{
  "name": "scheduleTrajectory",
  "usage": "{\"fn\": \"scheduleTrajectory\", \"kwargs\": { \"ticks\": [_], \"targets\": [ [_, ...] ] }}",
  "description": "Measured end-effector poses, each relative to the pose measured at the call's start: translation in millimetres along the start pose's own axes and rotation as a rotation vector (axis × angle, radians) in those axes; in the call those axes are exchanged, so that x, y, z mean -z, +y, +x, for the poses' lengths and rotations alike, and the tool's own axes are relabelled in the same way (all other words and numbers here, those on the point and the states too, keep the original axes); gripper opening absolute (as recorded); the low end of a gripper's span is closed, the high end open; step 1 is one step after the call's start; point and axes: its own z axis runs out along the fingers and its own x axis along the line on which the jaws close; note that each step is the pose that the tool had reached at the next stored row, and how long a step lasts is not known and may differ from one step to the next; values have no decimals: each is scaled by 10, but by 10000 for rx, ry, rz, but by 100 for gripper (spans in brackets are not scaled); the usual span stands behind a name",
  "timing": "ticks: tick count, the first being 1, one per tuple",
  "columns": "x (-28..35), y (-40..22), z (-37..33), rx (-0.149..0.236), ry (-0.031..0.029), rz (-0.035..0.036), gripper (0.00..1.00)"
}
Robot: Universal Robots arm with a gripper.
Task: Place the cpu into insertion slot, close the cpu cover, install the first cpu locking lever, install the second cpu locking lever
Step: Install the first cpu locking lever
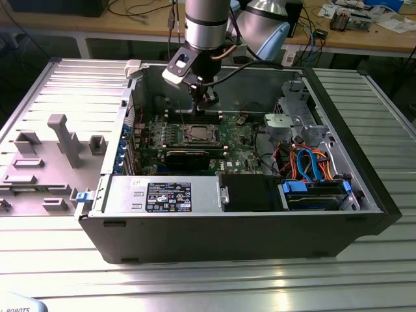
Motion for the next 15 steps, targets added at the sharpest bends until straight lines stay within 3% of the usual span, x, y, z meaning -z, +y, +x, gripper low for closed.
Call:
{"fn": "scheduleTrajectory", "kwargs": {
  "ticks": [10, 13, 15],
  "targets": [
    [0, 0, 0, 10, 0, 0, 11],
    [0, 0, 0, 366, -6, 5, 11],
    [0, 0, 0, 807, -13, 12, 11]
  ]
}}
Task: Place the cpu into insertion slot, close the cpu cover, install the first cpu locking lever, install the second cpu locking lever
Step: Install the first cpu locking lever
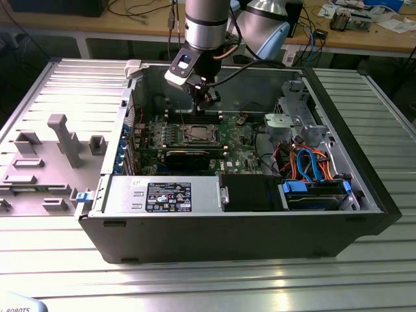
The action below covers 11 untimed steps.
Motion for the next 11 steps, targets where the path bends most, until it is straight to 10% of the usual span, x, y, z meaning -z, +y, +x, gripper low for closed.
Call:
{"fn": "scheduleTrajectory", "kwargs": {
  "ticks": [11],
  "targets": [
    [0, 0, 0, 2696, -45, 38, 11]
  ]
}}
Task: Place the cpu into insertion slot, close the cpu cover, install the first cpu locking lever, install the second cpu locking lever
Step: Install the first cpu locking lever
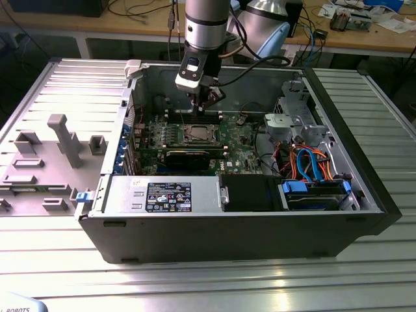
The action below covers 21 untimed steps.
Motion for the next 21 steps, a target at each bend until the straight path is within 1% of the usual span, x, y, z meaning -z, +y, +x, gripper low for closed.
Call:
{"fn": "scheduleTrajectory", "kwargs": {
  "ticks": [14, 17, 21],
  "targets": [
    [0, 0, 0, 40, -1, 0, 11],
    [0, 0, 0, 262, -5, 4, 11],
    [0, 0, 0, 670, -12, 9, 11]
  ]
}}
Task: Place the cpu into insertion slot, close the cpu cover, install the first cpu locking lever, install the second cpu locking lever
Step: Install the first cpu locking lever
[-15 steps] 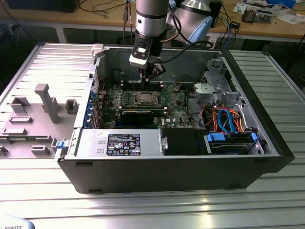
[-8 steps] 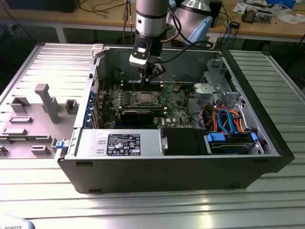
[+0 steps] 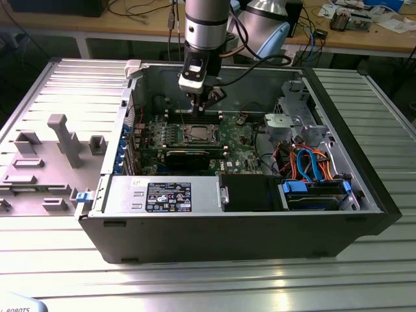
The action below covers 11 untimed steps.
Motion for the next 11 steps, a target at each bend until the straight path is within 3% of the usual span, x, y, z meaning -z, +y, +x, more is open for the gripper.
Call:
{"fn": "scheduleTrajectory", "kwargs": {
  "ticks": [4, 10, 11],
  "targets": [
    [0, 0, 0, 669, -11, 10, 11],
    [0, 0, 0, 1931, -32, 28, 11],
    [0, 0, 0, 2305, -38, 33, 11]
  ]
}}
